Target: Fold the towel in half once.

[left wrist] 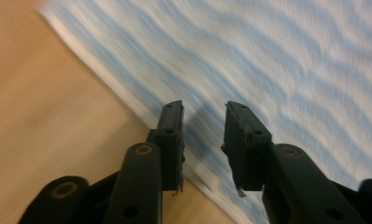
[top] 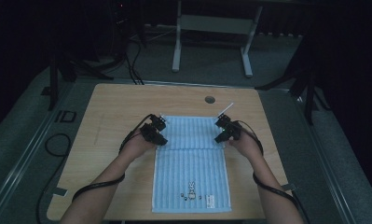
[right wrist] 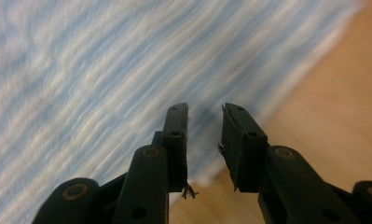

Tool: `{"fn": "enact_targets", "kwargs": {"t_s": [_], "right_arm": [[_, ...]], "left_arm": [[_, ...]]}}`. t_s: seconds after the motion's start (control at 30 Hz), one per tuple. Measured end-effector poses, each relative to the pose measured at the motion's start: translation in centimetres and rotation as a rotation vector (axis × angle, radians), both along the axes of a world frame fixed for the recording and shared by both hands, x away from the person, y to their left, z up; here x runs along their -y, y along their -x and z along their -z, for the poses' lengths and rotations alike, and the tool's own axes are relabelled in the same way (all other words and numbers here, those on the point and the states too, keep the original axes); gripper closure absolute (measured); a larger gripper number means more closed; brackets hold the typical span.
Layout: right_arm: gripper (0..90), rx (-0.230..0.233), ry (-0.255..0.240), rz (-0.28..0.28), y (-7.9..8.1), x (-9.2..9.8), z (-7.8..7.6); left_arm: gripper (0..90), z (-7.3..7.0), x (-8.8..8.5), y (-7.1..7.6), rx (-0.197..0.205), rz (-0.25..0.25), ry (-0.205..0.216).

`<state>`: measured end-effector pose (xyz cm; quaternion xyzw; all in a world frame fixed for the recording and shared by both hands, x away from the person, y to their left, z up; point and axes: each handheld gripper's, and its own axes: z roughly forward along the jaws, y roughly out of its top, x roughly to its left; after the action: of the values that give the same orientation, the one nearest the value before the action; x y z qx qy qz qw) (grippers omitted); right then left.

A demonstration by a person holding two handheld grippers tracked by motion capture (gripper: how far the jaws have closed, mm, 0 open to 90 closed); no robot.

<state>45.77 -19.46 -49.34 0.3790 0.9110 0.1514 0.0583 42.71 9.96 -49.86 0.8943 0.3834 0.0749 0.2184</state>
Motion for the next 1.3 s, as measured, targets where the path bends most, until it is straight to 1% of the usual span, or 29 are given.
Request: {"fn": "enact_targets", "kwargs": {"t_s": [0.03,0.1,0.13,0.17,0.2,0.27,0.33,0.4,0.43,0.47,0.57,0.6,0.63,0.67,0.7,0.73,0.77,0.8,0.83,0.9,0.93,1.0,1.03,1.1,1.13,1.17,1.2,1.23,1.3], "right_arm": [[69.5,0.012,-0.003,0.011,-0.5,0.3,-0.5],[69.0,0.025,-0.007,0.043,-1.6,0.7,-1.4],[68.2,0.029,-0.011,0.055,-2.2,0.8,-1.7],[67.9,0.036,-0.015,0.073,-2.8,0.9,-1.9],[66.4,0.037,-0.017,0.085,-3.4,0.9,-2.1],[65.3,0.041,-0.021,0.104,-4.4,0.9,-2.3],[62.5,0.049,-0.027,0.127,-5.3,0.7,-2.3],[61.7,0.06,-0.019,0.145,-6.3,0.6,-2.1],[61.3,0.059,-0.012,0.154,-6.7,0.6,-2.0],[60.0,0.057,-0.005,0.167,-7.1,0.6,-1.7],[57.3,0.044,-0.005,0.193,-8.0,0.5,-1.1],[56.5,0.045,0.004,0.202,-8.3,0.5,-0.8],[55.5,0.037,-0.007,0.216,-8.6,0.6,-0.5],[55.5,0.013,-0.05,0.235,-8.8,0.6,-0.3],[55.5,0.002,-0.07,0.24,-9.0,0.6,-0.2],[55.2,0.018,-0.049,0.238,-9.0,0.3,-0.1],[55.0,0.038,-0.021,0.229,-9.0,0.0,0.1],[54.6,0.035,-0.003,0.23,-9.2,-0.1,0.4],[54.6,0.027,0.011,0.234,-9.4,-0.1,0.8],[54.7,0.004,0.015,0.251,-9.6,0.1,1.4],[54.9,0.005,0.02,0.25,-9.7,0.1,1.6],[55.8,-0.009,0.03,0.245,-9.7,-0.1,2.0],[56.5,-0.011,0.04,0.239,-9.7,-0.2,2.1],[57.4,-0.013,0.066,0.212,-9.6,-0.7,2.3],[60.4,-0.023,0.081,0.198,-9.6,-0.9,2.6],[61.2,-0.019,0.075,0.198,-9.6,-1.0,2.6],[63.7,-0.019,0.074,0.2,-9.6,-1.1,2.6],[69.9,-0.024,0.067,0.195,-9.6,-1.2,2.5],[78.7,-0.03,0.06,0.172,-9.4,-1.4,2.5]], "left_arm": [[62.0,-0.3,-0.1,-0.5,0.003,-0.014,-0.001],[58.1,-0.8,-0.2,-1.6,0.024,-0.039,-0.001],[54.6,-0.9,-0.3,-2.2,0.021,-0.05,0.01],[52.7,-1.0,-0.3,-2.8,0.023,-0.062,0.016],[52.4,-0.9,-0.4,-3.4,0.034,-0.071,0.021],[48.9,-0.8,-0.5,-4.5,0.027,-0.091,0.033],[48.9,-0.4,-0.6,-5.6,0.028,-0.119,0.035],[48.9,0.1,-0.6,-6.5,0.023,-0.132,0.019],[48.9,0.3,-0.6,-6.9,0.028,-0.124,0.015],[48.8,0.6,-0.7,-7.3,0.025,-0.127,0.01],[48.8,1.2,-0.9,-8.1,0.027,-0.155,0.009],[48.8,1.4,-0.9,-8.4,0.027,-0.167,0.011],[48.8,1.5,-1.0,-8.6,0.026,-0.17,0.008],[48.8,1.7,-1.0,-8.7,0.029,-0.177,0.004],[48.8,1.8,-1.0,-8.9,0.022,-0.177,0.006],[48.8,2.0,-1.0,-9.0,0.024,-0.176,0.002],[48.9,2.1,-1.0,-9.1,0.023,-0.18,-0.013],[48.8,2.1,-1.0,-9.3,0.024,-0.188,-0.017],[48.9,2.2,-1.0,-9.4,0.019,-0.198,-0.012],[48.9,2.4,-0.9,-9.4,0.021,-0.205,-0.023],[48.9,2.6,-0.8,-9.4,0.011,-0.199,-0.026],[48.9,3.0,-0.5,-9.3,0.01,-0.187,-0.051],[49.0,3.1,-0.4,-9.3,0.01,-0.182,-0.044],[49.6,3.1,-0.5,-9.3,0.003,-0.191,-0.033],[50.7,3.1,-0.5,-9.3,-0.001,-0.193,-0.026],[53.1,3.1,-0.4,-9.2,-0.006,-0.187,-0.017],[53.6,3.2,-0.3,-9.0,0.004,-0.175,-0.013],[56.6,3.2,-0.2,-8.8,0.007,-0.165,-0.007],[65.2,3.1,0.1,-8.6,0.006,-0.151,-0.004]]}}
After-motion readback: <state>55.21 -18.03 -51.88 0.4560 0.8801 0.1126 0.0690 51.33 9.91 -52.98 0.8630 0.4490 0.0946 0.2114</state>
